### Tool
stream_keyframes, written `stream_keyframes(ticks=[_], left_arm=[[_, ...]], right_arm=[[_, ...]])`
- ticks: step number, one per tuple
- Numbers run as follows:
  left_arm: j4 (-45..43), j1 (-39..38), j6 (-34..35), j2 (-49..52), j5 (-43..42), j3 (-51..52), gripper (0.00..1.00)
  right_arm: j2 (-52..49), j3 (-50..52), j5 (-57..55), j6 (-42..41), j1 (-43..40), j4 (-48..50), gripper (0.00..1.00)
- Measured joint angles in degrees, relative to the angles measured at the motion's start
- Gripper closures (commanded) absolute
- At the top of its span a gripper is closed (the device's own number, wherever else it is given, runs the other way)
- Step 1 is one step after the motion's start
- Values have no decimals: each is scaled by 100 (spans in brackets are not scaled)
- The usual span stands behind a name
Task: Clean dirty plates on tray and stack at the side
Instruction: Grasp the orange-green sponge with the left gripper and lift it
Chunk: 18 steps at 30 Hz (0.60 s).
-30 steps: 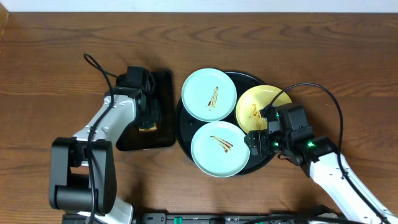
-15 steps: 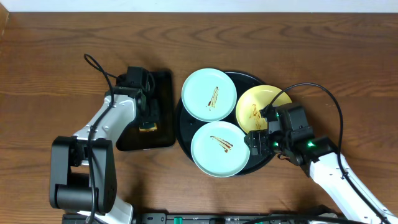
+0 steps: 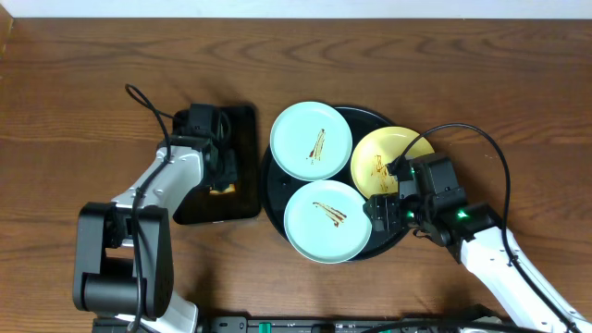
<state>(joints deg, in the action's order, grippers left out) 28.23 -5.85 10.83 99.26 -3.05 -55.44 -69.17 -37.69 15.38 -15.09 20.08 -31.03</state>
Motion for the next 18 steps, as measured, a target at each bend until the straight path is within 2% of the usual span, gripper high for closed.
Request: stream_keyframes(ticks=[5,6,9,18], left_arm=[[-66,0,-7,-4,-2,42,81],[-72,0,0,-4,-2,44,81],[-87,0,31,-4,0,46,92],[-92,0,9,-15,0,48,92]], right_arm=[[0,0,0,0,0,0,24],[0,0,0,0,0,0,24],[0,0,0,0,0,-4,23],[0,0,0,0,0,-55,23]])
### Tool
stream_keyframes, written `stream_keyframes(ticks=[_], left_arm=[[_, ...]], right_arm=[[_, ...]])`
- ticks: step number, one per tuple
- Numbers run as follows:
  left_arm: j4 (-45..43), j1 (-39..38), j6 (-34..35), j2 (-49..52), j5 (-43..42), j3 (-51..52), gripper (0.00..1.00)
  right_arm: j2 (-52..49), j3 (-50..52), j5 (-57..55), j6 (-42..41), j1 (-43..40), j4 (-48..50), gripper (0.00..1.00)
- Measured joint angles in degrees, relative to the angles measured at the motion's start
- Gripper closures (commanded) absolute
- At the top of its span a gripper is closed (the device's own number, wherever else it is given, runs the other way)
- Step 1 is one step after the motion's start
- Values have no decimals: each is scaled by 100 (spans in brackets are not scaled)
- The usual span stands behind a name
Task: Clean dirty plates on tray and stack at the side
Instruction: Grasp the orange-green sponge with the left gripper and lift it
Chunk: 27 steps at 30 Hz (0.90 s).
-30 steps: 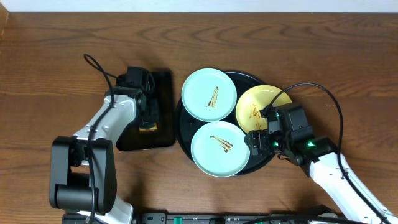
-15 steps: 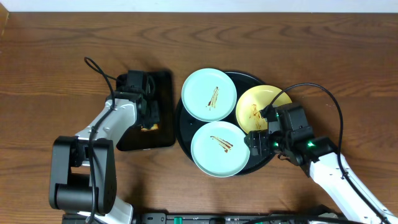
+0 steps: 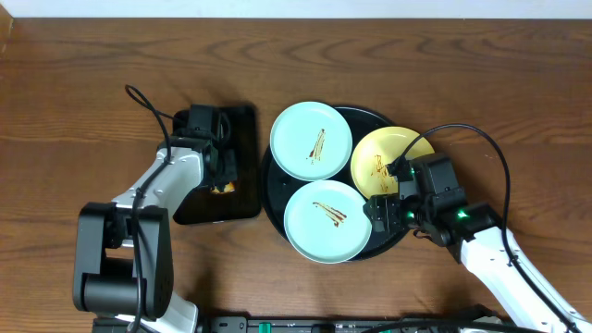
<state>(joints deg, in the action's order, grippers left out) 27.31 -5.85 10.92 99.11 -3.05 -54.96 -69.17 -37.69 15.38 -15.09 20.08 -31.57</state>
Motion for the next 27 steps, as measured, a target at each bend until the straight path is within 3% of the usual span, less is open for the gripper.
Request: stream_keyframes(ticks=[3,7,18,20,22,27], left_arm=[[59,0,0,-61,0,0,93],[337,0,0,-308,-11,20,93],[699,0,0,-1266,-328,31,93],[713,0,0,-1263,-350,31,93],[739,0,0,-1263,-372,31,93],[804,0,0,-1263,-411,31,93]], right_arm=[[0,0,0,-2,0,-55,26],[0,0,0,-31,0,-98,39],[-463,0,48,-256,0,-96,48],[-625,0,74,-262,26,-87,52],[-839,0,103,-282,83,-72,63],[-1281,0,225,-424,247,177,68]])
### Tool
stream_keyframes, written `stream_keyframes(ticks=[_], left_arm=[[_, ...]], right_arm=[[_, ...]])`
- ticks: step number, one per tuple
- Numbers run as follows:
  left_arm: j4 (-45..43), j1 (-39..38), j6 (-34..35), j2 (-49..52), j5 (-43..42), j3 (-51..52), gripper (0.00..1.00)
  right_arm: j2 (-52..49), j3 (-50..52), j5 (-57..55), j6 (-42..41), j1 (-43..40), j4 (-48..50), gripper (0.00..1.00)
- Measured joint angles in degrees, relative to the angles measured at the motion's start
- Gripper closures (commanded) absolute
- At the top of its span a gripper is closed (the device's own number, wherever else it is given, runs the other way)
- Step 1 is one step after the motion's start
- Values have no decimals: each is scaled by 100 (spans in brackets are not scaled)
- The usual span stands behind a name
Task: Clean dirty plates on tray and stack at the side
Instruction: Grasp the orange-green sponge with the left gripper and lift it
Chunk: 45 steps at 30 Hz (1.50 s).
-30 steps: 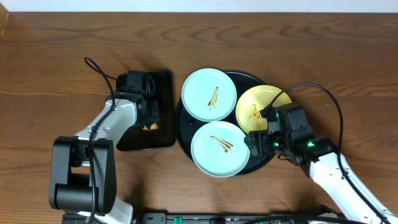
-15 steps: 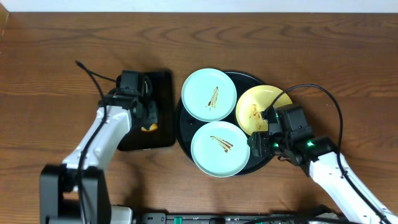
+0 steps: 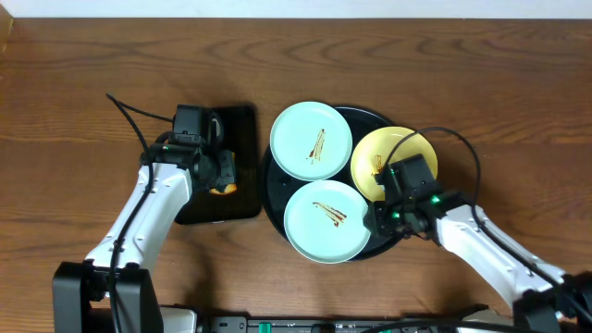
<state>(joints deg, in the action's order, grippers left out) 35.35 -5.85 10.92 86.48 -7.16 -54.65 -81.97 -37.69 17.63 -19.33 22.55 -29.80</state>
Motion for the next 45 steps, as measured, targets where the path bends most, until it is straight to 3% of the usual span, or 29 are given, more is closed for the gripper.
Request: stream_keyframes(ticks=[6,14,20,29,45], left_arm=[[22,0,0,0,-2,0,93],[-262,0,0,0,114,0,93],[-691,0,-66,-339,527,22,92],[-872,0,-157,-1191,916,22,93],[-1027,0,-197,-1235,1231,22,93]], right_arm=[[-310,0,50,-114,190,136,71],[-326,0,39,-245,190,144,87],[-326,0,-50,-282,190,173,92],[-326,0,-203,-286,190,179,93],[-326,0,-232,-286,190,208,94]])
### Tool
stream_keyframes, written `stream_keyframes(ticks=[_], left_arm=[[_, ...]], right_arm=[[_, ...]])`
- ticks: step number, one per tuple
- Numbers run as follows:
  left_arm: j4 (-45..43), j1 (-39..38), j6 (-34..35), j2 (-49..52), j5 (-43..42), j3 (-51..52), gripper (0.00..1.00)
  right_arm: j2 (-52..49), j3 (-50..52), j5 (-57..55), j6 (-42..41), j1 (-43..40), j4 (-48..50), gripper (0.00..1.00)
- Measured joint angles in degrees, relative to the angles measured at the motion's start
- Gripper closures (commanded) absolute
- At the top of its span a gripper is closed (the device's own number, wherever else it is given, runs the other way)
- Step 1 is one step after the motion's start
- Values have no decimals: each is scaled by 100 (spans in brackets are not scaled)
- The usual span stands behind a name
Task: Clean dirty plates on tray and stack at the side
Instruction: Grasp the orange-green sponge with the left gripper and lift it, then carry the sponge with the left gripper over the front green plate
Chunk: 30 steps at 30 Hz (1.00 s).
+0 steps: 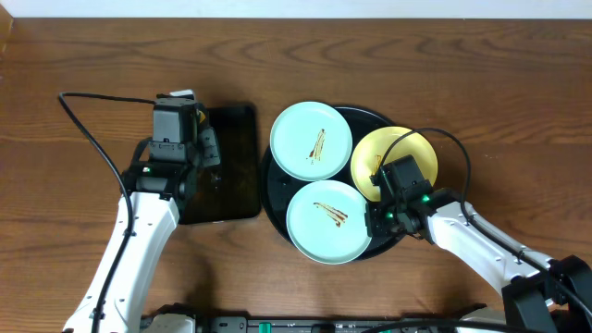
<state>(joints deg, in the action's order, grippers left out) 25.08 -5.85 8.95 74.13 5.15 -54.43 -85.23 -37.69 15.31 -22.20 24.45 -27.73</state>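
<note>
On the round black tray (274, 199) lie three dirty plates with brown streaks: a teal plate (311, 141) at the back, a second teal plate (326, 222) at the front and a yellow plate (407, 153) on the right. My right gripper (377, 205) is low over the yellow plate's front-left rim, next to the front teal plate; the wrist hides its fingers. My left gripper (209, 153) hangs over the left edge of the black rectangular tray (236, 185), fingers hidden under the wrist. The sponge is out of view.
Brown wooden table (481, 74) all around. The left arm's cable (88, 129) loops out over the table to the left. The right arm's cable (453, 153) arcs over the yellow plate's right side.
My left gripper has moved back and to the left, off the spot where the orange sponge lay; the sponge no longer shows on the rectangular tray. My right gripper has shifted slightly left over the yellow plate.
At first my left gripper was down on the orange sponge on the rectangular tray and the right one stood at the round tray's front right. The right then came over the yellow plate's rim. Now the left has drawn away and the sponge is gone from sight.
</note>
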Motion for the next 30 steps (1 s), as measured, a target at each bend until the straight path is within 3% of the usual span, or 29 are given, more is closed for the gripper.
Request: stream_keyframes(ticks=[30], left_arm=[[-87,0,0,0,42,0,93]], right_arm=[[0,0,-35,0,0,15,94]])
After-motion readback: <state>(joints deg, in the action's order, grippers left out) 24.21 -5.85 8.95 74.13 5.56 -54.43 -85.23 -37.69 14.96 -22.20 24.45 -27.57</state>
